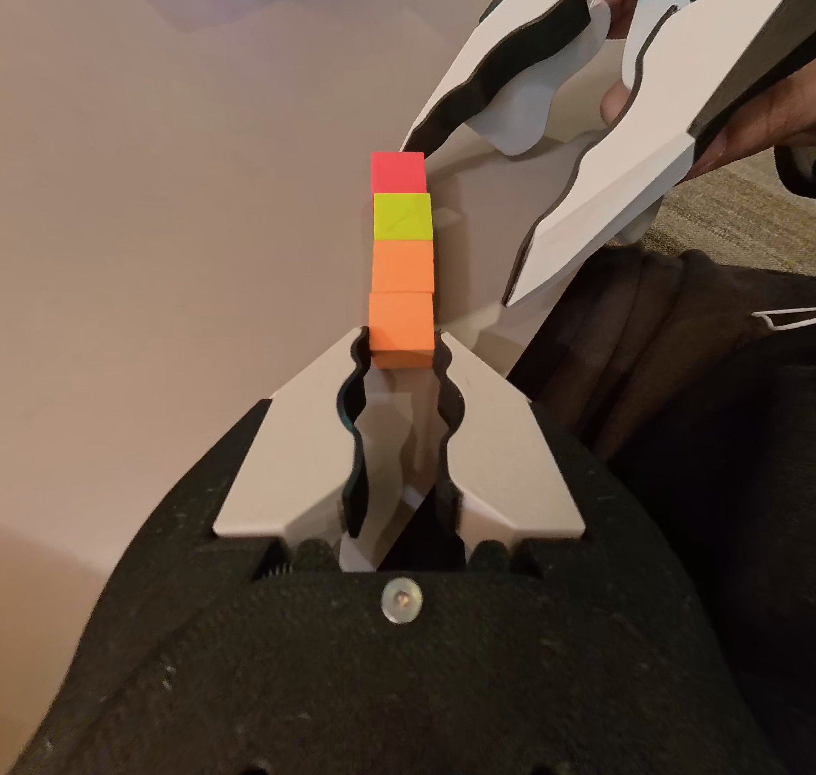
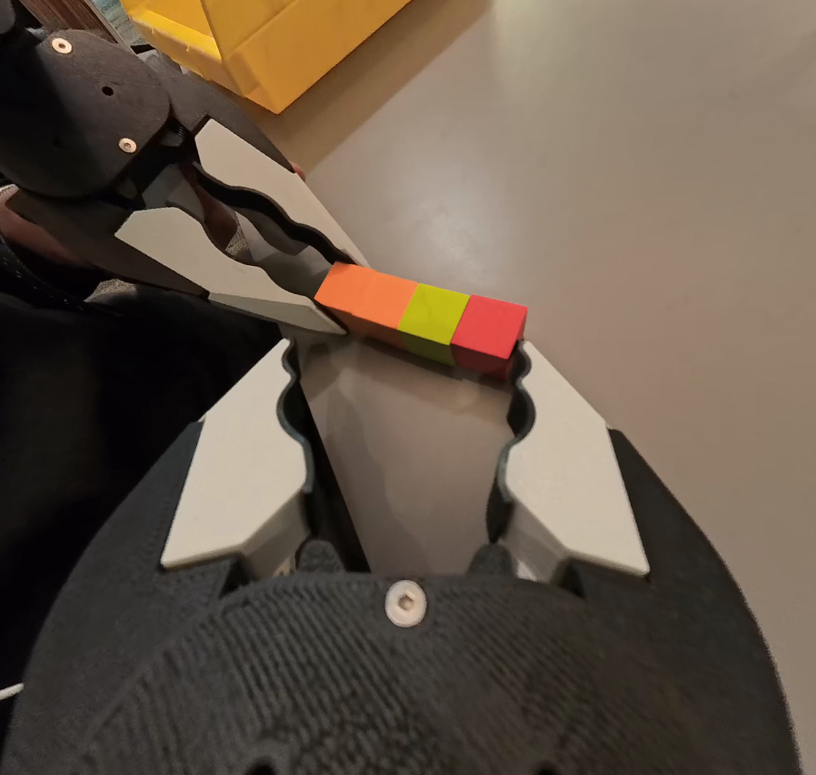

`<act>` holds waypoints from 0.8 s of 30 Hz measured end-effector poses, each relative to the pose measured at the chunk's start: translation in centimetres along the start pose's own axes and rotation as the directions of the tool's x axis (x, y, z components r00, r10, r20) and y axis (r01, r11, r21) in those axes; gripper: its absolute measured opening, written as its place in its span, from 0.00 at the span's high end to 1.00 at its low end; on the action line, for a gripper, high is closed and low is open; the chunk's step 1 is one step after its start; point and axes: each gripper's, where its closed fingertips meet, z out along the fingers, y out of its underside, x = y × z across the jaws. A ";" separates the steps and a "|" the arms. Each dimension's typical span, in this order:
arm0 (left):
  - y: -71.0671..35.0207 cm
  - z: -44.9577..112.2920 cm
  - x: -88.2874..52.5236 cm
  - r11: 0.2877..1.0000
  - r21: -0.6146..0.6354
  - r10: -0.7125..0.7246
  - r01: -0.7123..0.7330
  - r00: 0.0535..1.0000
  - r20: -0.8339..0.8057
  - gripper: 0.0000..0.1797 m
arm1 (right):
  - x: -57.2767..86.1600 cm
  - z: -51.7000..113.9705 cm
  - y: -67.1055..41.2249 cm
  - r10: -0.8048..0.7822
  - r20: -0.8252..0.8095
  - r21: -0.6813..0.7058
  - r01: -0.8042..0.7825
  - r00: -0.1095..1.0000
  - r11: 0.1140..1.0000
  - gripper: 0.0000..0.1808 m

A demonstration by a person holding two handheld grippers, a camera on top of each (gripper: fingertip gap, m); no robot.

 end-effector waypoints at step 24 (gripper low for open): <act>-2.0 -1.1 -0.5 0.990 0.124 -0.073 0.071 0.997 0.011 0.87 | 0.1 -0.9 -1.7 -0.028 -0.061 0.081 0.032 0.998 0.996 0.51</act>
